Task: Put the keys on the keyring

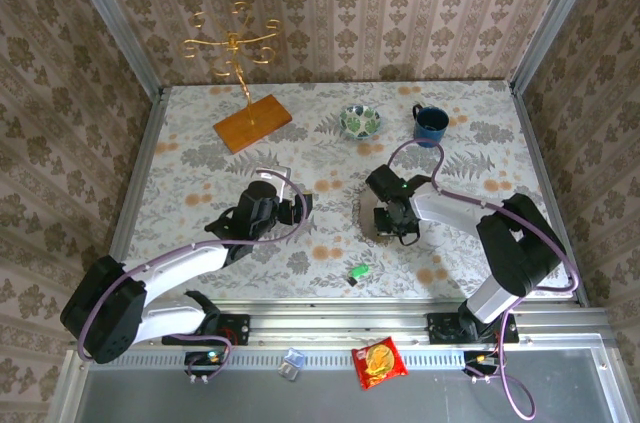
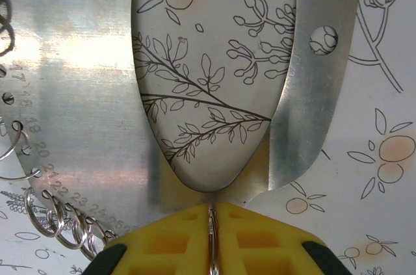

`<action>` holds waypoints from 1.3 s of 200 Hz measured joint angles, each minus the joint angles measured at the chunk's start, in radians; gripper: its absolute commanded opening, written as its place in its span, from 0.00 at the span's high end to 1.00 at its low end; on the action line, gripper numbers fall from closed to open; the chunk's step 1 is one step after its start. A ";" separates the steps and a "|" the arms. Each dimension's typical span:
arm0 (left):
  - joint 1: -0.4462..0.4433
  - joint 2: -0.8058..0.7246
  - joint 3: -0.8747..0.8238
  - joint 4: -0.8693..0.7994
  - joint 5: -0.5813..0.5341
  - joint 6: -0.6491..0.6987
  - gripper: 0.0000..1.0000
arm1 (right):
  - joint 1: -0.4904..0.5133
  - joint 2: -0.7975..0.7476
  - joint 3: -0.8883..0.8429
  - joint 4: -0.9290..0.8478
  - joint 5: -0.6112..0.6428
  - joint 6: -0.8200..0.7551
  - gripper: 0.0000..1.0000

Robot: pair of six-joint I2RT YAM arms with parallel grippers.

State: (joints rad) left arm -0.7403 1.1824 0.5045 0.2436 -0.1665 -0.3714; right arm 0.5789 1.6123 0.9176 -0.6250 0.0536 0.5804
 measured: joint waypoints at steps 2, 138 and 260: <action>0.000 0.000 0.000 0.000 0.000 0.000 0.13 | 0.000 0.000 0.000 0.000 0.000 0.000 0.92; 0.000 0.000 0.000 -0.014 -0.018 0.000 0.14 | 0.000 0.026 0.020 -0.036 0.000 -0.020 0.85; 0.000 -0.008 0.000 -0.026 -0.032 0.003 0.15 | 0.000 -0.004 0.062 -0.089 0.003 -0.093 1.00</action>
State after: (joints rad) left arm -0.7403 1.1740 0.5049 0.2176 -0.1989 -0.3679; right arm 0.5789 1.6081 0.9798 -0.7136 0.0570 0.4873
